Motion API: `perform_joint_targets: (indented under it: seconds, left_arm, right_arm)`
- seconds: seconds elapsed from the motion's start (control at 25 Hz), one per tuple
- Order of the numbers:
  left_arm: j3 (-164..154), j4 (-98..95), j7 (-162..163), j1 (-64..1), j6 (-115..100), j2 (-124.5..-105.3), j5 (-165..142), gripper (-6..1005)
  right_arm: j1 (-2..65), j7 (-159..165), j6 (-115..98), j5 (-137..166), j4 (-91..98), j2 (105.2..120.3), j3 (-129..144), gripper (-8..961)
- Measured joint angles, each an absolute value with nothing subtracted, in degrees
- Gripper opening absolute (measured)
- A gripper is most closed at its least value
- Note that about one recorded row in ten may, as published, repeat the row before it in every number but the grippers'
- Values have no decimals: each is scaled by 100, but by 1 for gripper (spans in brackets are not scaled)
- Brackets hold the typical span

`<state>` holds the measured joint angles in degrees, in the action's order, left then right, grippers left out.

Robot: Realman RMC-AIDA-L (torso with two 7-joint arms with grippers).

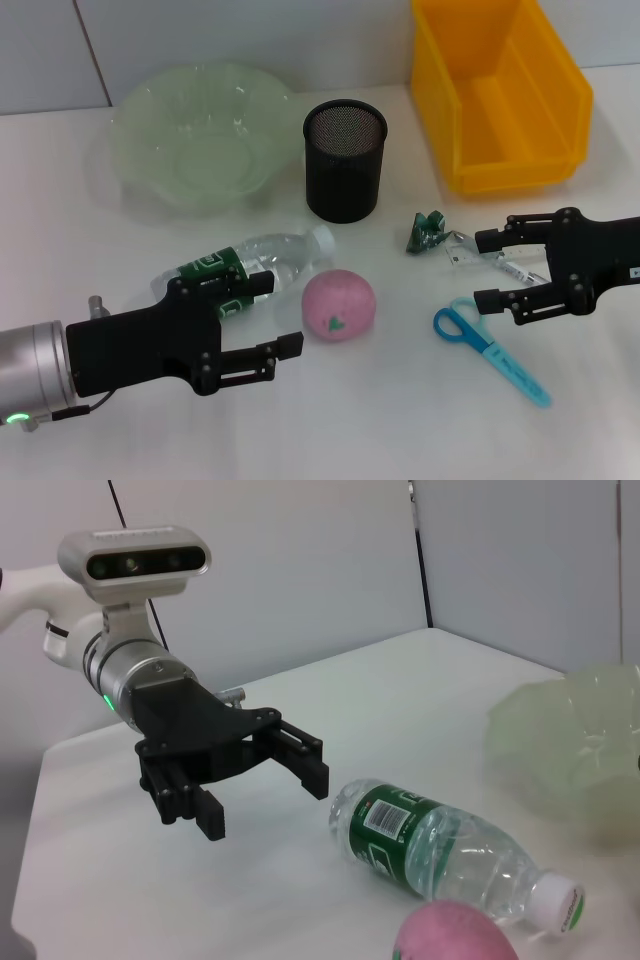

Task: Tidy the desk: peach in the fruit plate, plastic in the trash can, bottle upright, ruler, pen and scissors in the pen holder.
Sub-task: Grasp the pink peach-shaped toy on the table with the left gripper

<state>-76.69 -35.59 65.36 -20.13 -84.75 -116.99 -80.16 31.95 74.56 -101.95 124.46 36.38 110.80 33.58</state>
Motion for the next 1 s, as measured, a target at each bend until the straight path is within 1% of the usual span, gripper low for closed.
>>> perform_joint_targets:
  seconds: [0.44, 0.56, 0.6, 0.68, 0.92, 1.0]
  left_arm:
    - [-7708, -3706, 6843, -2092, -8475, -11684, -8184, 774]
    - [-7677, -3851, 6983, -2155, -8413, -11696, -8438, 771]
    - [-7639, -4200, 7155, -2212, -8147, -11762, -8927, 770]
    - [-7646, -4434, 7224, -2252, -7953, -11805, -9215, 769]
    - [-7717, -4503, 7280, -2835, -7366, -11847, -9825, 763]
    - [-7725, -4478, 7260, -2894, -7335, -11845, -9863, 761]
  right_arm:
    - [3171, 7443, -10141, 12440, 3662, 11102, 3327, 824]
    - [3070, 7457, -10138, 12422, 3684, 11078, 3304, 824]
    - [3070, 7457, -10138, 12422, 3684, 11078, 3304, 824]
    - [2995, 7467, -10159, 12396, 3699, 11056, 3264, 824]
    - [2858, 7482, -10251, 12377, 3780, 11056, 3146, 824]
    - [2843, 7486, -10258, 12377, 3784, 11056, 3144, 824]
